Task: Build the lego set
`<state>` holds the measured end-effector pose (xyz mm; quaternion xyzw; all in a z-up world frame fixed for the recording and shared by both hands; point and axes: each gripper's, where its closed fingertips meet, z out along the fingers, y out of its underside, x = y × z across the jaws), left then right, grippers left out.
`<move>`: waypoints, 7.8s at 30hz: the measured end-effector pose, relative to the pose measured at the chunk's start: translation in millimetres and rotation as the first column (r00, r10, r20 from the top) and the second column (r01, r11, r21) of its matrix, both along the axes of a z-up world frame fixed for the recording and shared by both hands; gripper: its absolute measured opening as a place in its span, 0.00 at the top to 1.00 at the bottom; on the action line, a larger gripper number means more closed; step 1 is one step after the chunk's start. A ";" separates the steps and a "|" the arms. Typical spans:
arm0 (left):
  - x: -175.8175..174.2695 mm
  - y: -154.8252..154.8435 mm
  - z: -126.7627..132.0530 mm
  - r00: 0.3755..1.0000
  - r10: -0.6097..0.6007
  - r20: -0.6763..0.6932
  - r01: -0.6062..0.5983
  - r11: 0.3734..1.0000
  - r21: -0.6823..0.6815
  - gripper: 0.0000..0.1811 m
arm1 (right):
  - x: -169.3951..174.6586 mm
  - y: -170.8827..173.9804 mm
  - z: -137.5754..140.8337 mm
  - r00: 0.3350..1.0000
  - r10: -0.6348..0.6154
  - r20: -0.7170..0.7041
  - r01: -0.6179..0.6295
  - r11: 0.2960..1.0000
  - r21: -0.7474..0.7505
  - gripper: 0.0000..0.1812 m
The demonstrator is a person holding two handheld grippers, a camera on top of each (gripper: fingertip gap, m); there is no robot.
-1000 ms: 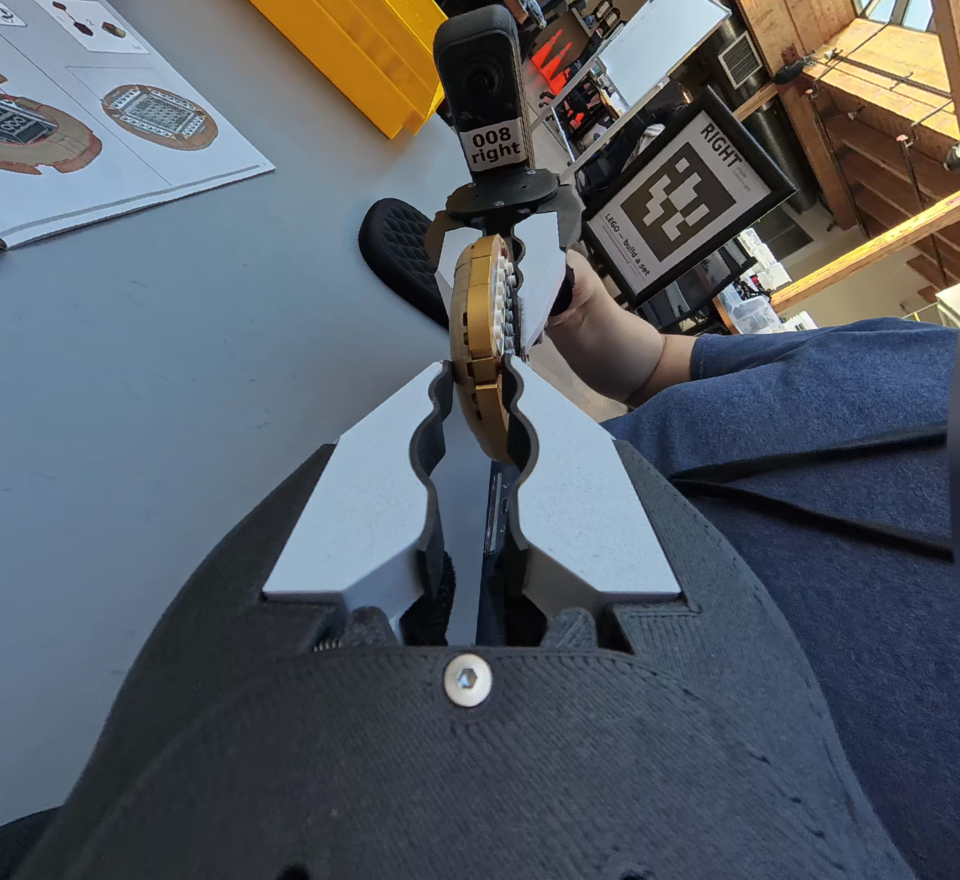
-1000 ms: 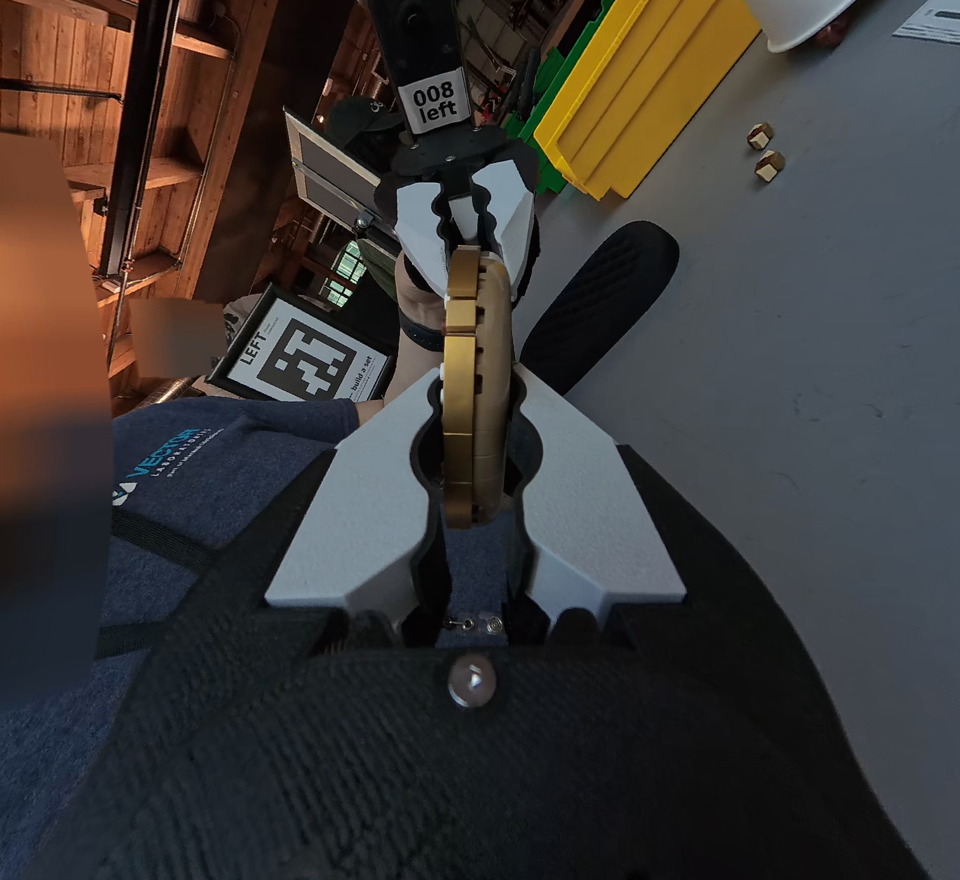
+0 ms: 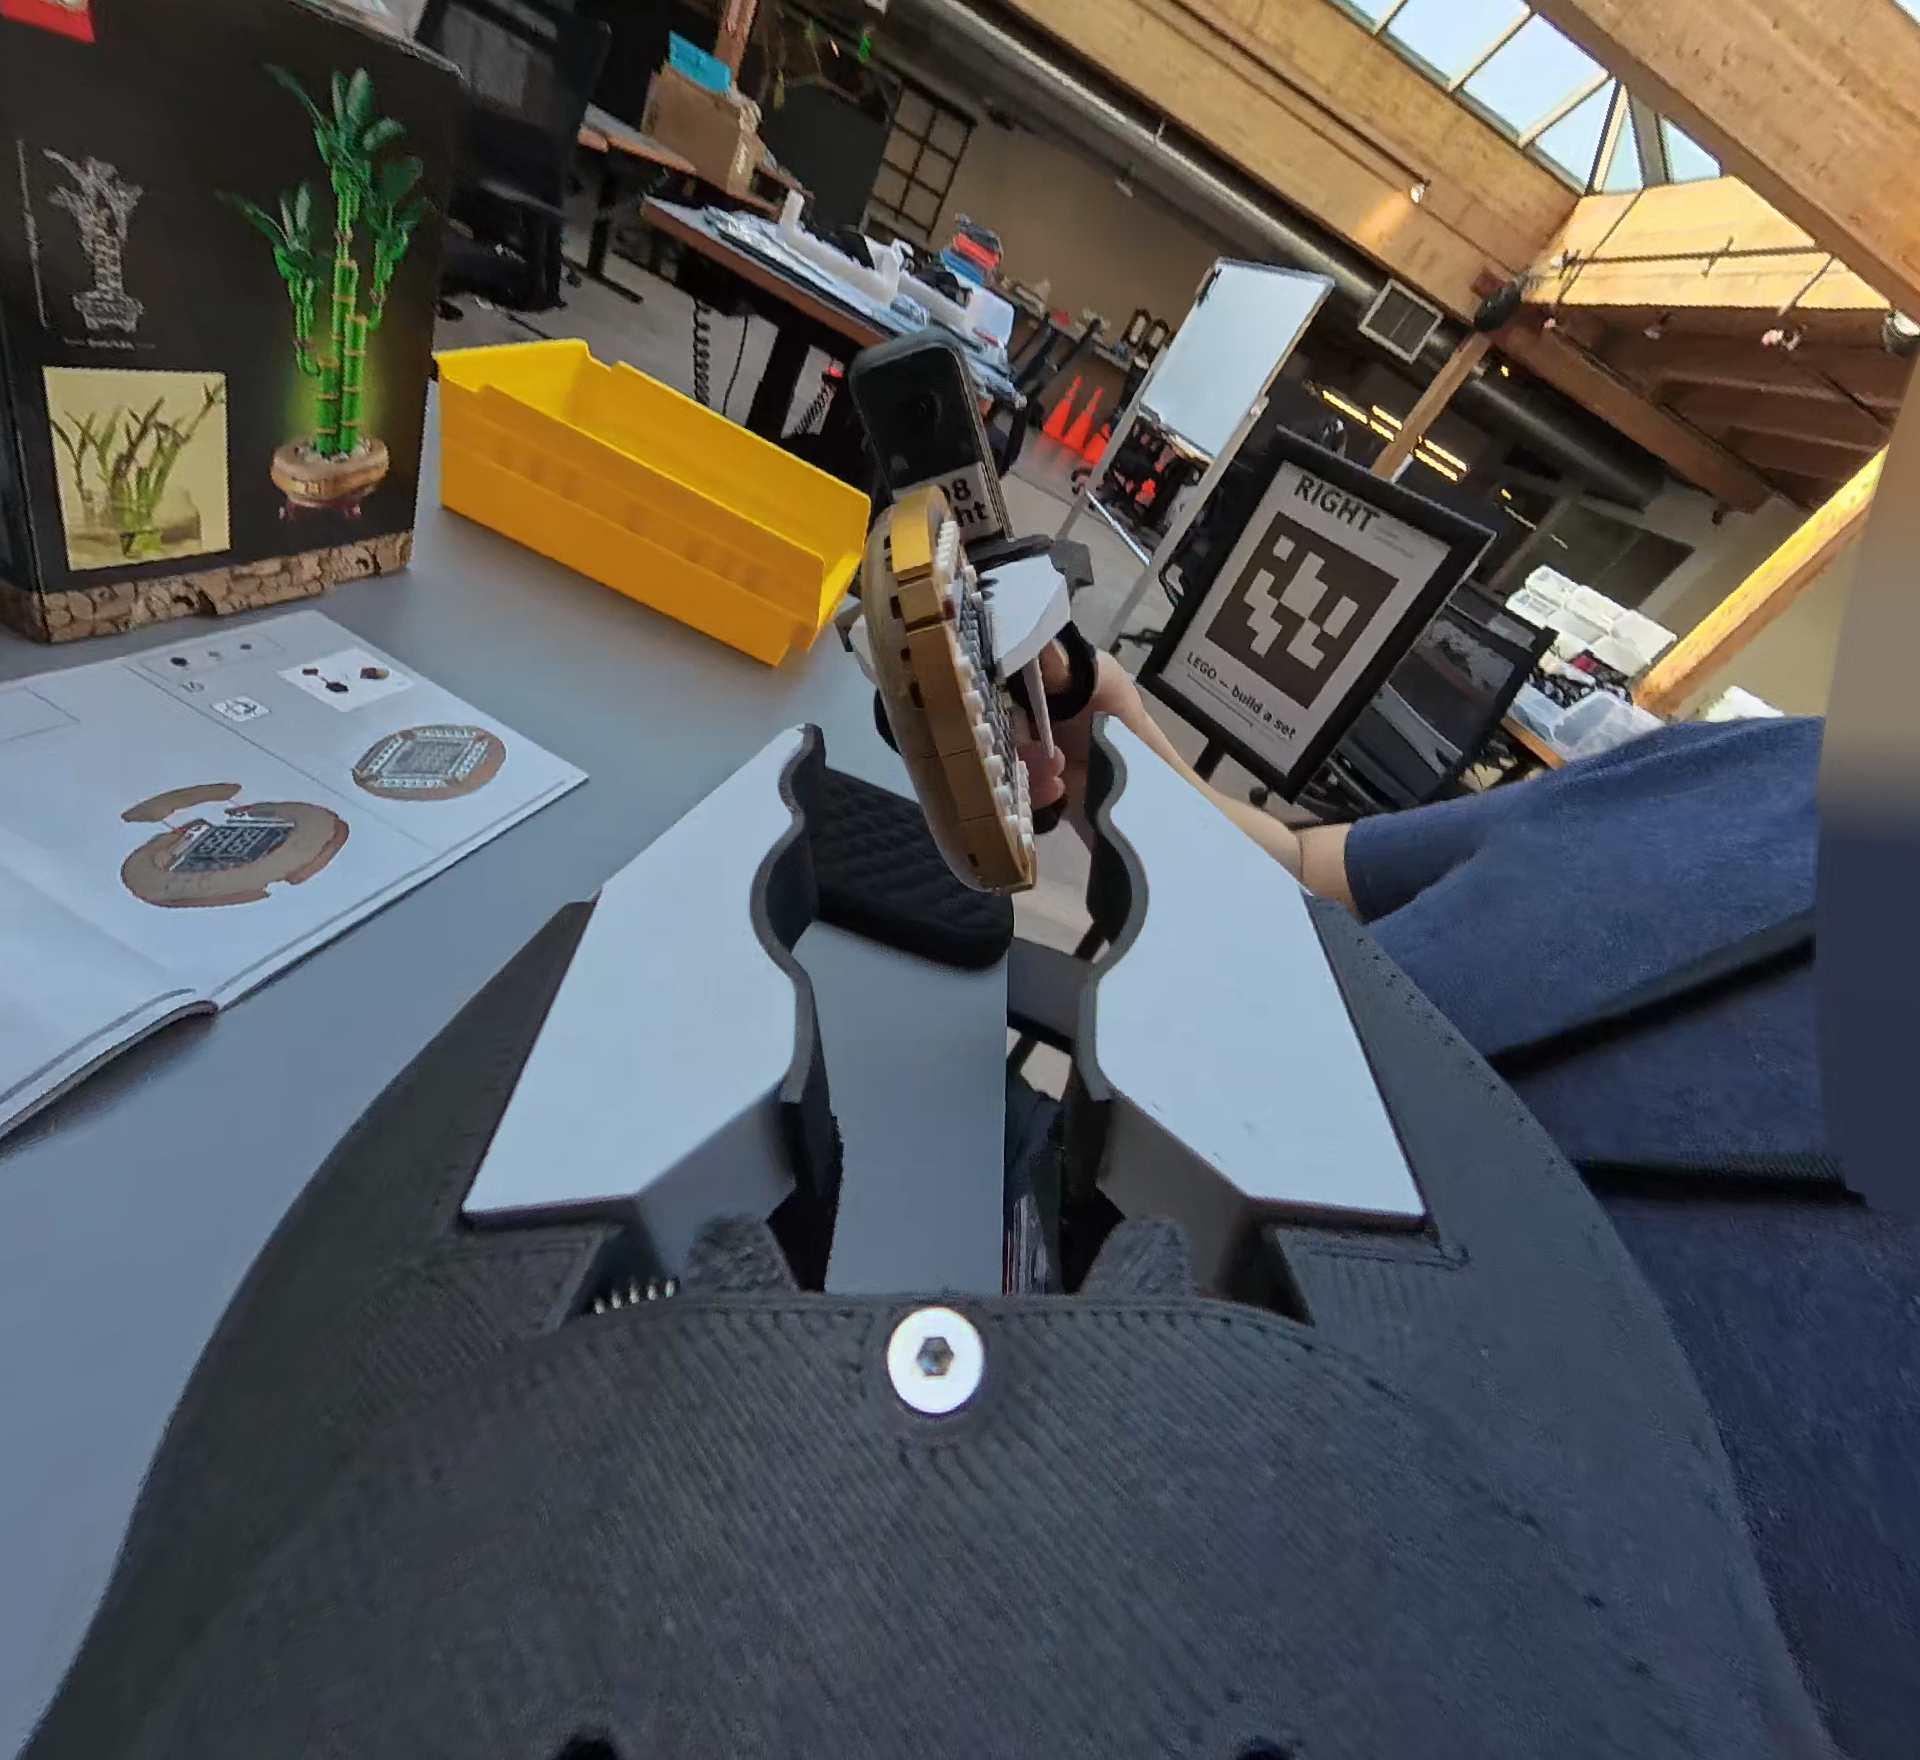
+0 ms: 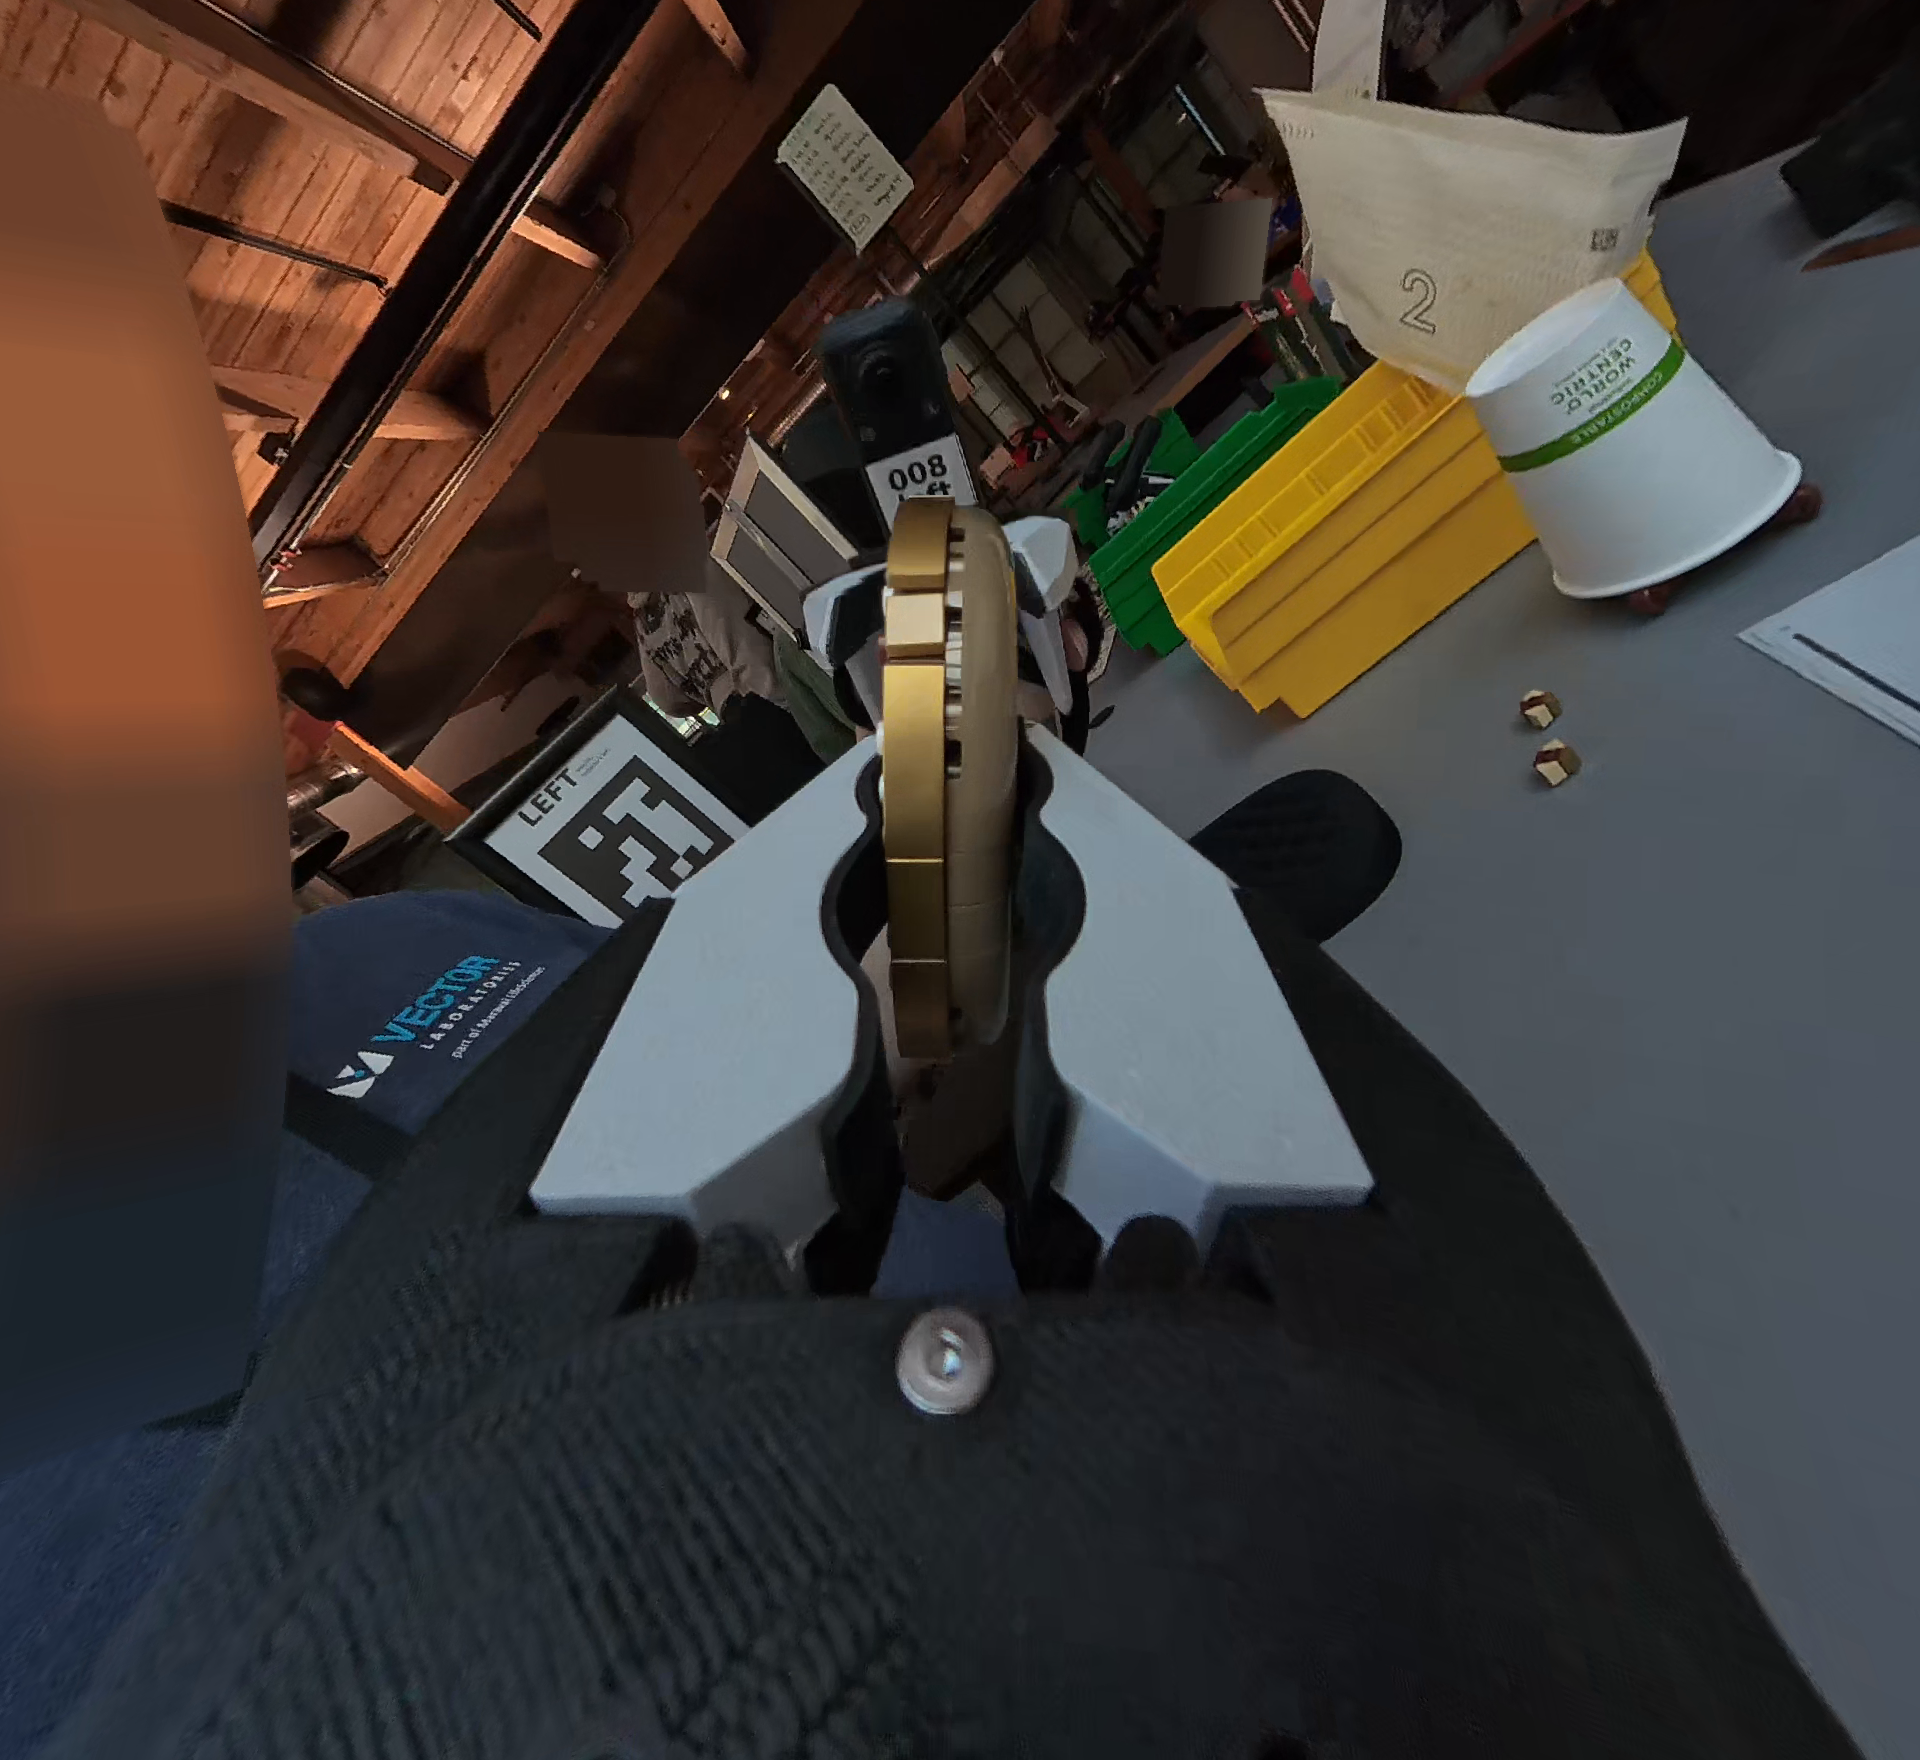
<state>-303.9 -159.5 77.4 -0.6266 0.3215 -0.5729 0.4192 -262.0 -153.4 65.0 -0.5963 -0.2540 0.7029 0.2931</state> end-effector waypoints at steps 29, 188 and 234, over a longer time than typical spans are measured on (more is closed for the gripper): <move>6.5 1.4 46.1 0.911 0.210 0.356 -0.222 0.975 -0.008 0.90 | -20.4 15.0 74.1 0.918 -0.325 -0.226 0.381 0.880 0.284 0.78; 10.6 -37.3 85.2 0.958 0.238 0.162 -0.264 0.950 0.167 0.90 | -65.4 -39.2 142.9 0.550 -0.661 0.511 -0.748 -0.117 0.654 0.93; 4.2 -49.4 94.0 0.952 0.256 0.170 -0.291 0.929 0.229 0.90 | -69.8 -51.8 154.2 0.619 -0.675 0.401 -0.623 -0.112 0.774 0.94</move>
